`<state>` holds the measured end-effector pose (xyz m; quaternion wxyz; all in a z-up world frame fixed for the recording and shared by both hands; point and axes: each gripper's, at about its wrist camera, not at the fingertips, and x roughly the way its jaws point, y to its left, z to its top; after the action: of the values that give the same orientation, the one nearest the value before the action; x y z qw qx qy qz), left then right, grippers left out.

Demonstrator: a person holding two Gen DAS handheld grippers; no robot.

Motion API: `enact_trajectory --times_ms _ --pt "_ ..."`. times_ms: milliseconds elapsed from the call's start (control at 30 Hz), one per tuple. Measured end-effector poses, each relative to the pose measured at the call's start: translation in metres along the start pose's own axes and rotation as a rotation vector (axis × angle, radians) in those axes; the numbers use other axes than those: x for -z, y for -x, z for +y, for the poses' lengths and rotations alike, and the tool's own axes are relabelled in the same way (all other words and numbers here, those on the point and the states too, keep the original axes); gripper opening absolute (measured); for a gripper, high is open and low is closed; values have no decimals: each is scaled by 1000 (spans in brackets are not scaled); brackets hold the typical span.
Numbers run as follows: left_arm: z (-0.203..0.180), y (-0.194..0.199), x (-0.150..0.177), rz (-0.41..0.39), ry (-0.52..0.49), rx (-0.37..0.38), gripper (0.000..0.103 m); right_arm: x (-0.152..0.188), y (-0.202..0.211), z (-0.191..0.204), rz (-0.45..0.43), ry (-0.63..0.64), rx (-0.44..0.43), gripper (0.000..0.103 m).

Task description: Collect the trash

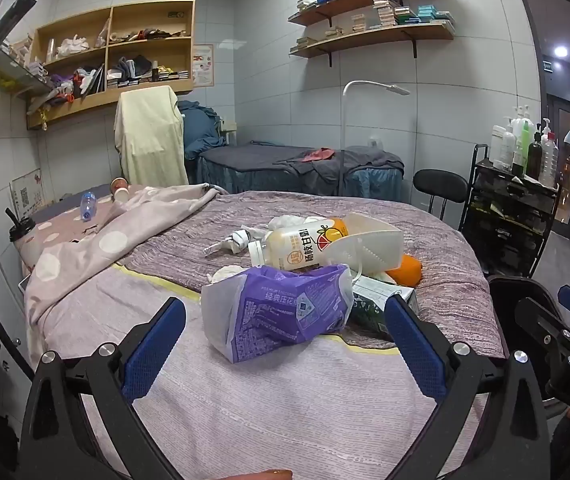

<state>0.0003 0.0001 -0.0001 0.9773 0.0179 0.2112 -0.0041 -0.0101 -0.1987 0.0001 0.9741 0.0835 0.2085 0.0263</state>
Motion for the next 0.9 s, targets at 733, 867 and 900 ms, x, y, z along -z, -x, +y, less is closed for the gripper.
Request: enact_trajectory --times_ms 733,867,900 --pt "1 -1 3 2 -6 -4 98 2 -2 1 18 2 -1 98" --pt "1 -1 3 1 -5 -4 98 1 -1 3 11 7 2 98" --pt "0 -1 4 1 -7 -3 98 1 -1 3 11 7 3 98"
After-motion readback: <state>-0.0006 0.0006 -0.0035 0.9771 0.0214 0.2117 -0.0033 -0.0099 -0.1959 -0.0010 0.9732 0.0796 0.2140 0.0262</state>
